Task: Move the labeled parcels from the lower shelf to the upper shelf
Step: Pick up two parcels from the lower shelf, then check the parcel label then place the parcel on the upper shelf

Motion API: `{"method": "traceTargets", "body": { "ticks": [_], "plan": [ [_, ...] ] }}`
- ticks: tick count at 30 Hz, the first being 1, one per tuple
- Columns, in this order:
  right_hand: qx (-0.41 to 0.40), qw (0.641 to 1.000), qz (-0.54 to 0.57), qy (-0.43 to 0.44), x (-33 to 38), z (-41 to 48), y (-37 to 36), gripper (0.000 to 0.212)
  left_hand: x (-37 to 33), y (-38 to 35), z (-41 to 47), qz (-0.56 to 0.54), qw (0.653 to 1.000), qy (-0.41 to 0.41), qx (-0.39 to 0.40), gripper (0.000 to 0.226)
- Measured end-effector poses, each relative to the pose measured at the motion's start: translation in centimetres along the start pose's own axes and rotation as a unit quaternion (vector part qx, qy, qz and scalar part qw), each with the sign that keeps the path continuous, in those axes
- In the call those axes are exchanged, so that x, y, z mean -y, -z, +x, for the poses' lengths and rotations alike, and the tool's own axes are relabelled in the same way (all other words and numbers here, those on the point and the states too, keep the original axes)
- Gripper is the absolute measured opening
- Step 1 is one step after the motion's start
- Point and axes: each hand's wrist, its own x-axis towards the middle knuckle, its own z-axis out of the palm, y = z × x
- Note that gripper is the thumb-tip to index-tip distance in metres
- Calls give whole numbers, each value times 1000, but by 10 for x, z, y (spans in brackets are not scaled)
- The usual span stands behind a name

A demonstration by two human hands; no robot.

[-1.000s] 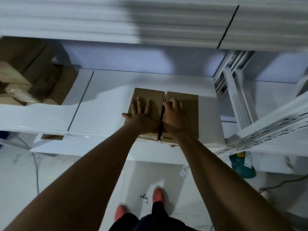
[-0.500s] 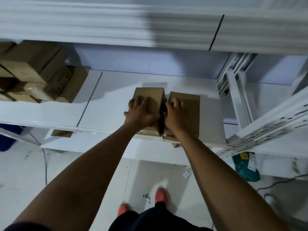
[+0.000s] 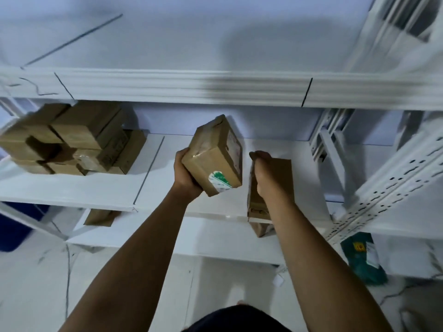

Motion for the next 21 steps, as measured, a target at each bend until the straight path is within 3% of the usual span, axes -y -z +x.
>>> {"method": "traceTargets", "body": {
  "ticks": [2,6,9,16,21],
  "plan": [
    [33,998,19,-44,-2,-10,-6,24,8,6,-7,-69,997,12,37,63],
    [139,973,144,-112,-10,-34,-12,60,21,13,-19,-136,986,27,93,66],
    [168,943,243,-151,-17,-50,-13,57,28,26,-26,-172,980,27,99,71],
    [204,941,221,-157,-33,-73,-26,69,36,42,-42,-197,976,36,81,71],
    [246,929,248,-119,-39,-80,-31,63,32,32,-57,-190,976,12,104,83]
  ]
}}
